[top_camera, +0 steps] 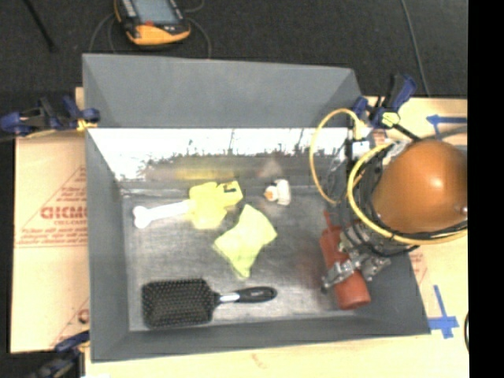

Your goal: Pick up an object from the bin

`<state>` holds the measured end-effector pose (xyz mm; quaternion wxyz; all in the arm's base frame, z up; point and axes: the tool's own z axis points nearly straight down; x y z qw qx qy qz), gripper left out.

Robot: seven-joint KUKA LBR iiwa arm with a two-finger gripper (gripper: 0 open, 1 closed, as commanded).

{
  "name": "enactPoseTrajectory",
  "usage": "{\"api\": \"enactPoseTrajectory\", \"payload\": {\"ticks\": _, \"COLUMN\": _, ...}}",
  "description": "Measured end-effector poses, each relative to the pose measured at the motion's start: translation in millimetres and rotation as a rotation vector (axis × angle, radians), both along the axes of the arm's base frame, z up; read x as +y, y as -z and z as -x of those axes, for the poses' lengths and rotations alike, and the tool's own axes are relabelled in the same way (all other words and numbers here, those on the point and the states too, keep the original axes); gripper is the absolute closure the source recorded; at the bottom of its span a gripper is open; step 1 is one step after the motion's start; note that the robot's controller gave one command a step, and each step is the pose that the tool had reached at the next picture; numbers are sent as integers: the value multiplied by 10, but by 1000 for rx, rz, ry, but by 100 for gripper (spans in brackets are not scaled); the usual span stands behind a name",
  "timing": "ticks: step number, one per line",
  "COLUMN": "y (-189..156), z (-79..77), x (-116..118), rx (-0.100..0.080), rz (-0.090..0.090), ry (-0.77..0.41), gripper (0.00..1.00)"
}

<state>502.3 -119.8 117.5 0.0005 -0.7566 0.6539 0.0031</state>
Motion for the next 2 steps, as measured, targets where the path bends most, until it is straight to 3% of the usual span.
{"api": "enactPoseTrajectory", "payload": {"ticks": 1, "y": -31, "z": -55, "x": -153, "rx": -13, "rz": 5, "ry": -10, "gripper": 100}}
{"api": "enactPoseTrajectory", "payload": {"ticks": 2, "y": -336, "z": -27, "x": -44, "rx": 4, "rz": 0, "ry": -14, "gripper": 100}}
